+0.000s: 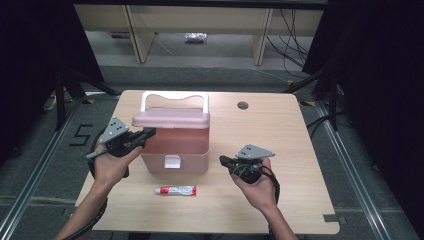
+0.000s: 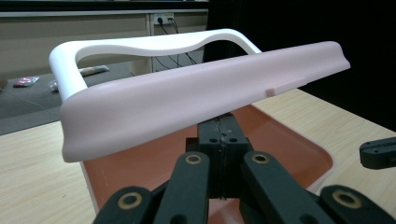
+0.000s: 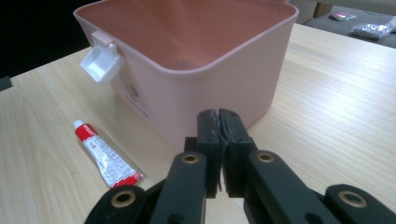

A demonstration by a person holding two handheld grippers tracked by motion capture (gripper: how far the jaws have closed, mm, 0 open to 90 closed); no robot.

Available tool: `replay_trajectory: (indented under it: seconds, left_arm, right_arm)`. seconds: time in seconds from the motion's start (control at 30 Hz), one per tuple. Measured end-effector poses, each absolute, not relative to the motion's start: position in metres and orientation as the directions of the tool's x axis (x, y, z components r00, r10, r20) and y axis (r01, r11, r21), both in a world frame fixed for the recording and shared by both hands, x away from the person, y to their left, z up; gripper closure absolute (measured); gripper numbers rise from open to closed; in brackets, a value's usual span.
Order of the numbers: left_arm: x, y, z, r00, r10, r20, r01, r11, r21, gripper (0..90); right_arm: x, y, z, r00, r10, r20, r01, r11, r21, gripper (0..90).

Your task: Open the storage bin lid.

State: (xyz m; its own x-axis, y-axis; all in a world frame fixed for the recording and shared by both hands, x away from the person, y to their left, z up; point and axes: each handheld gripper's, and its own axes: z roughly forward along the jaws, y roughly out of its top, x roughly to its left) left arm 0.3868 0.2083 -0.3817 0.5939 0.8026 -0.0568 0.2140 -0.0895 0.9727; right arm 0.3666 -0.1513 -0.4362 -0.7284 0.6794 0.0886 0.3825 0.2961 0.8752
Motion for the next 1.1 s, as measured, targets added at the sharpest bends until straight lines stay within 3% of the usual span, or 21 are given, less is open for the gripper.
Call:
replay_trajectory:
  seconds: [0.57,0.7,0.77,1.1]
  left_arm:
    - [0.393,0.207,-0.372,0.575,0.816,-0.055,0.202,-0.077,0.976,89.9]
    - [0.396,0.208,-0.369,0.572,0.819,-0.048,0.194,-0.078,0.978,89.9]
    - [0.397,0.208,-0.368,0.569,0.821,-0.047,0.193,-0.078,0.978,89.9]
    - [0.401,0.207,-0.363,0.557,0.829,-0.05,0.189,-0.068,0.98,89.9]
  right_arm:
    - [0.364,-0.162,-0.447,-0.713,0.697,0.075,0.376,0.29,0.88,85.6]
    - [0.36,-0.164,-0.448,-0.682,0.722,0.112,0.425,0.267,0.865,84.7]
    - [0.364,-0.165,-0.45,-0.702,0.708,0.08,0.383,0.281,0.88,84.5]
    - [0.362,-0.169,-0.452,-0.683,0.727,0.076,0.387,0.272,0.881,82.9]
